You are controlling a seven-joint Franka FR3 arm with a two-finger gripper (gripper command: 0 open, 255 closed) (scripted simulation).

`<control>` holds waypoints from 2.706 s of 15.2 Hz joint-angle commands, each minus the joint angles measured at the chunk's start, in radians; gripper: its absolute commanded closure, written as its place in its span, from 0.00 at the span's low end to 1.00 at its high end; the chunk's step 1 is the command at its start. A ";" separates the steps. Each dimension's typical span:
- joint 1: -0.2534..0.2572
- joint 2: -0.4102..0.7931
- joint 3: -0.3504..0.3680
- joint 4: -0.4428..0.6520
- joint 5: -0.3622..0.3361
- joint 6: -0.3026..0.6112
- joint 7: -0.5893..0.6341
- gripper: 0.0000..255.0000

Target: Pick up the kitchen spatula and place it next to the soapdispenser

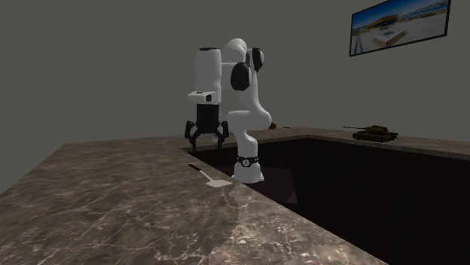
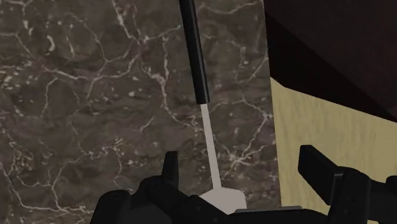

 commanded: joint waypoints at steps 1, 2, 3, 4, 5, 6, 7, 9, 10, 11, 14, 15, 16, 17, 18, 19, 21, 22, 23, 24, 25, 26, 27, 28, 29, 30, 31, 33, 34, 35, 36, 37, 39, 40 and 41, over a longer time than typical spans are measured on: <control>0.021 0.086 -0.029 0.023 0.014 0.050 -0.106 0.00; 0.027 0.118 -0.037 0.032 0.021 0.067 -0.144 0.00; 0.026 0.125 -0.038 0.024 0.022 0.082 -0.145 0.00; 0.025 0.133 -0.040 0.017 0.023 0.097 -0.146 0.00; 0.025 0.141 -0.041 0.010 0.024 0.112 -0.148 0.00; 0.025 0.150 -0.043 0.003 0.026 0.127 -0.149 0.00; 0.025 0.158 -0.045 -0.004 0.027 0.142 -0.151 0.00; 0.025 0.176 -0.048 -0.016 0.031 0.172 -0.154 0.00; 0.025 0.182 -0.049 -0.020 0.032 0.181 -0.155 0.00; 0.025 0.181 -0.049 -0.020 0.032 0.181 -0.155 0.00; 0.025 0.182 -0.049 -0.020 0.032 0.181 -0.155 0.00; 0.025 0.182 -0.049 -0.020 0.032 0.181 -0.155 0.00; 0.025 0.182 -0.049 -0.020 0.032 0.181 -0.155 0.00; 0.025 0.181 -0.049 -0.020 0.032 0.181 -0.155 0.00; 0.025 0.181 -0.049 -0.020 0.032 0.181 -0.155 1.00; 0.025 0.181 -0.049 -0.020 0.032 0.181 -0.155 1.00; 0.025 0.181 -0.049 -0.020 0.032 0.181 -0.155 1.00; 0.025 0.181 -0.049 -0.020 0.032 0.181 -0.155 1.00; 0.025 0.181 -0.049 -0.020 0.032 0.181 -0.155 1.00; 0.025 0.181 -0.049 -0.020 0.032 0.181 -0.155 1.00; 0.025 0.181 -0.049 -0.020 0.032 0.181 -0.155 1.00; 0.025 0.181 -0.049 -0.020 0.032 0.181 -0.155 1.00; 0.025 0.182 -0.049 -0.020 0.032 0.181 -0.155 1.00; 0.025 0.171 -0.048 -0.014 0.030 0.166 -0.154 1.00; 0.024 0.162 -0.046 -0.009 0.027 0.151 -0.152 1.00; 0.024 0.152 -0.045 -0.003 0.025 0.136 -0.151 1.00; 0.024 0.143 -0.044 0.003 0.024 0.121 -0.150 1.00; 0.023 0.126 -0.041 0.016 0.021 0.091 -0.148 1.00; 0.023 0.117 -0.039 0.023 0.019 0.076 -0.147 1.00; 0.023 0.109 -0.038 0.030 0.018 0.061 -0.146 1.00; 0.023 0.102 -0.036 0.037 0.017 0.046 -0.145 1.00; 0.023 0.094 -0.034 0.045 0.016 0.032 -0.145 1.00; 0.022 0.080 -0.031 0.060 0.014 0.002 -0.144 1.00; 0.022 0.073 -0.030 0.068 0.014 -0.012 -0.143 1.00; 0.022 0.067 -0.028 0.076 0.013 -0.027 -0.143 1.00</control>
